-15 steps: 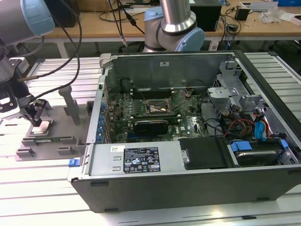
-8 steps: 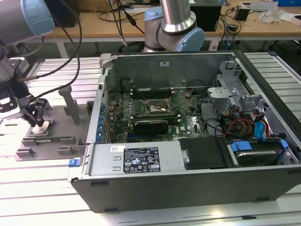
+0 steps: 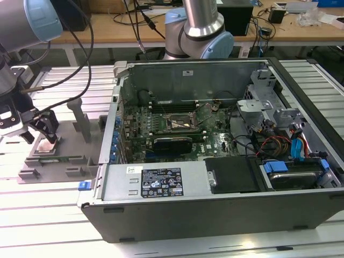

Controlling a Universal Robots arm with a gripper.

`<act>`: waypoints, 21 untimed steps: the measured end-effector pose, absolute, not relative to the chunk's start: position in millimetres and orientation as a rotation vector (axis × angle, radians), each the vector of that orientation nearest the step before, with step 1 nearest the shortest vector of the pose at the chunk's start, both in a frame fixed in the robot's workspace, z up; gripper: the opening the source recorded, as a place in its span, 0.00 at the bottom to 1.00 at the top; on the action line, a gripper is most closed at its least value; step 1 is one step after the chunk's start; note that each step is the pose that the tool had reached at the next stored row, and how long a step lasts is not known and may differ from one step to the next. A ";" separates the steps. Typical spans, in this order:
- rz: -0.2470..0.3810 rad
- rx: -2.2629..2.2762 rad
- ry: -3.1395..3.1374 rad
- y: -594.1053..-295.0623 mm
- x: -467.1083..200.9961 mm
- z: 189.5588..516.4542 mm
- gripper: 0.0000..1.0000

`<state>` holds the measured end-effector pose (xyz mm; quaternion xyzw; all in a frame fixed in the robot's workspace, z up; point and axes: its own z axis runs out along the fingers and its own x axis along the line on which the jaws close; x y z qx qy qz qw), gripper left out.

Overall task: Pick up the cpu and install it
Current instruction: 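Pick up the cpu and move it towards the insertion slot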

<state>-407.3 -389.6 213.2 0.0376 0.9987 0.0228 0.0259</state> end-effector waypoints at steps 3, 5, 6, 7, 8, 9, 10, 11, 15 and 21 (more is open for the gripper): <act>0.070 0.116 3.087 -389.6 -407.3 213.1 0.66; 0.070 0.116 3.087 -389.6 -407.3 213.1 0.66; 0.070 0.116 3.087 -389.6 -407.3 213.0 0.66; 0.070 0.116 3.087 -389.6 -407.3 212.9 0.66; 0.071 0.116 3.087 -389.5 -407.3 212.4 0.66; 0.071 0.116 3.087 -389.5 -407.3 211.3 0.66; 0.071 0.116 3.087 -389.6 -407.3 210.0 0.66; 0.071 0.116 3.087 -389.5 -407.3 208.2 0.66; 0.076 0.115 3.087 -389.5 -407.4 201.9 0.66; 0.084 0.040 3.090 -389.1 -407.3 196.3 0.66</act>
